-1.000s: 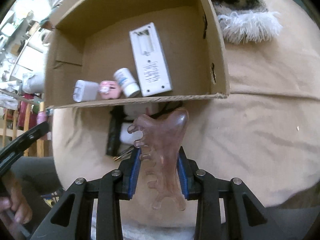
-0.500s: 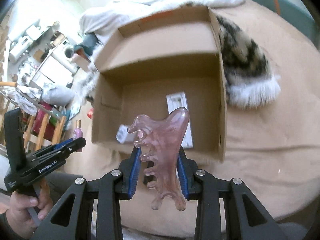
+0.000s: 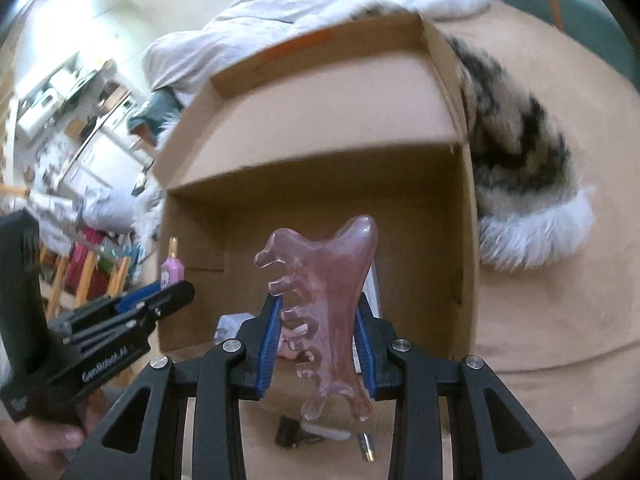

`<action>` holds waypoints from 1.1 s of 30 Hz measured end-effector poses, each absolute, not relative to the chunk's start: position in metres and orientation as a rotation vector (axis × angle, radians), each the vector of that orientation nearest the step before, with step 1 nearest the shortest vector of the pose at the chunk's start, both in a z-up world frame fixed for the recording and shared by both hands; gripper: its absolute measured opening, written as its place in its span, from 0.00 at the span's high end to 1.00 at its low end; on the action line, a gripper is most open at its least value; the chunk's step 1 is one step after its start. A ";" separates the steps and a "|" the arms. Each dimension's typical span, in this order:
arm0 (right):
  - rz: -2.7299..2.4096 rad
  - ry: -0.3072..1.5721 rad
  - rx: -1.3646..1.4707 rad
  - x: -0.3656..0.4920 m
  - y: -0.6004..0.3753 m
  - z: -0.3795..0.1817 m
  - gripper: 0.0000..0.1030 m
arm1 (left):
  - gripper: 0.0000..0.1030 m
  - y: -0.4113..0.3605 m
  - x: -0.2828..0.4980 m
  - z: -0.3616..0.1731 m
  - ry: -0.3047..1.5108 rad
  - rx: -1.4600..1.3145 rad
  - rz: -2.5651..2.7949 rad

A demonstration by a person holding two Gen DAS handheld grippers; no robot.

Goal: Organize rigid objects
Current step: 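Carry the perfume with the left tool into the box while the right tool carries the comb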

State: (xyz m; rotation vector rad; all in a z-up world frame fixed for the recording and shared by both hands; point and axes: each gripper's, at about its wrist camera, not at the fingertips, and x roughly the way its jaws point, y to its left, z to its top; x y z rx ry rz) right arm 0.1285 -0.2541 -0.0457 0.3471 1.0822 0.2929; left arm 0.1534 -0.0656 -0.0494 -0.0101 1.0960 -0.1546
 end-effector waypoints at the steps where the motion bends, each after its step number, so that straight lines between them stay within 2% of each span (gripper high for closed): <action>1: 0.288 1.087 0.346 0.128 -0.252 -0.050 0.65 | 0.78 -0.065 0.155 -0.057 1.110 -0.012 -0.146; 19: 0.242 1.224 0.214 0.151 -0.223 -0.096 0.65 | 0.77 -0.052 0.162 -0.085 1.153 -0.035 -0.102; 33: 0.232 1.226 0.194 0.154 -0.212 -0.099 0.65 | 0.78 -0.060 0.162 -0.083 1.138 0.007 -0.094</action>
